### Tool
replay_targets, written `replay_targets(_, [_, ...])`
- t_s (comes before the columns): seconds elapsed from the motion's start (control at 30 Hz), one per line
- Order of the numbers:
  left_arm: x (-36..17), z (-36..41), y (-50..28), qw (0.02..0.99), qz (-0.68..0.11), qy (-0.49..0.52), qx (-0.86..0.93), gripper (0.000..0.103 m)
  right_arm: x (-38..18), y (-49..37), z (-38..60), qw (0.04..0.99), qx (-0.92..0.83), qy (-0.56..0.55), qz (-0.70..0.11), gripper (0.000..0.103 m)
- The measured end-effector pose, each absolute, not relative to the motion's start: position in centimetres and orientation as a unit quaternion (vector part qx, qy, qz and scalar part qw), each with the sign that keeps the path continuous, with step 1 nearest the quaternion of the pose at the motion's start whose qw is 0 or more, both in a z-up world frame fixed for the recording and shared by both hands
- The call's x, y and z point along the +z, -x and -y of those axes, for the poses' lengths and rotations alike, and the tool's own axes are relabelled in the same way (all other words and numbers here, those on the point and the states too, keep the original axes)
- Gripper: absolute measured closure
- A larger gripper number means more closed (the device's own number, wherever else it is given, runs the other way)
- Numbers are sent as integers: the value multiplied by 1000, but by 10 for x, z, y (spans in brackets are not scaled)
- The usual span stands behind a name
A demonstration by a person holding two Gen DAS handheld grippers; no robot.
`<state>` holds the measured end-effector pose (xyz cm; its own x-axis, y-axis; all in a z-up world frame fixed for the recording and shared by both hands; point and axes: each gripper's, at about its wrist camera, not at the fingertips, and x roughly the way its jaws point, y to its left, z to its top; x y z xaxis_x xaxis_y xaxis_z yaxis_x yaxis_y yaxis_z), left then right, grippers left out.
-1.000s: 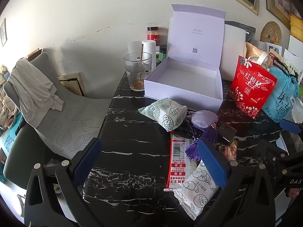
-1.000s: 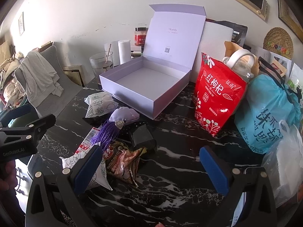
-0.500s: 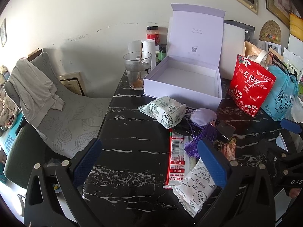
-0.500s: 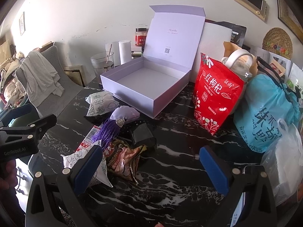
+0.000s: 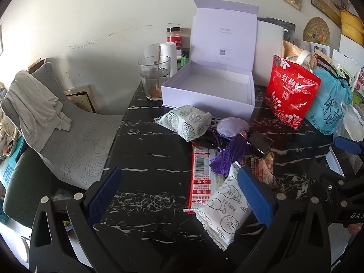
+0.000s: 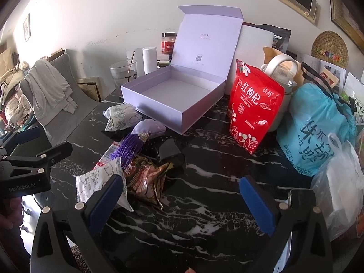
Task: Organize objects
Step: 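Move both tools down toward the snack pile on the table, then grasp the white croissant-print bread packet with left tool while right tool grasps the brown snack bag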
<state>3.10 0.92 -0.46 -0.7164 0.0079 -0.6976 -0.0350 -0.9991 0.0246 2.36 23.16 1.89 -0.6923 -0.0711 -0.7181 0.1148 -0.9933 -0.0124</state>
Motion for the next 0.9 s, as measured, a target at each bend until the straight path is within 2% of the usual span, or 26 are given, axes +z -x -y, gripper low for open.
replay_targets(0.53, [-40, -46, -44, 73, -61, 405, 909, 2, -12, -36, -237, 63, -904, -421, -24, 1])
replay_targets(0.73, [-55, -58, -33, 93, -77, 418, 900, 2, -25, -29, -240, 69, -896, -438, -20, 7])
replay_targets(0.9, [-68, -68, -19, 110, -114, 426, 891, 2, -34, -17, -240, 83, -890, -449, -15, 8])
